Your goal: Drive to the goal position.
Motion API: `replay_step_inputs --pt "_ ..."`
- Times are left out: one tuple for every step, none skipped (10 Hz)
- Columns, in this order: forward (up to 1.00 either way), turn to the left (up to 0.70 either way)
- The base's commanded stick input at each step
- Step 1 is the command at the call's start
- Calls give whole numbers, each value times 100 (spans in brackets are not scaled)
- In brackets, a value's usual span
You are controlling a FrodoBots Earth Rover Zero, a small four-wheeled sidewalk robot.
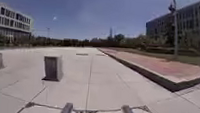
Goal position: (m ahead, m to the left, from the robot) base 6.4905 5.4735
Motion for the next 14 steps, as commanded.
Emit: replay_step_inputs --pt "85 0" --pt "85 0" --pt "85 0" --pt "85 0" --pt "85 0" --pt "85 0" --pt "85 0" --pt "85 0" --pt "85 0" --pt "85 0" --pt "85 0" --pt "85 0" --pt "85 0" --pt "85 0"
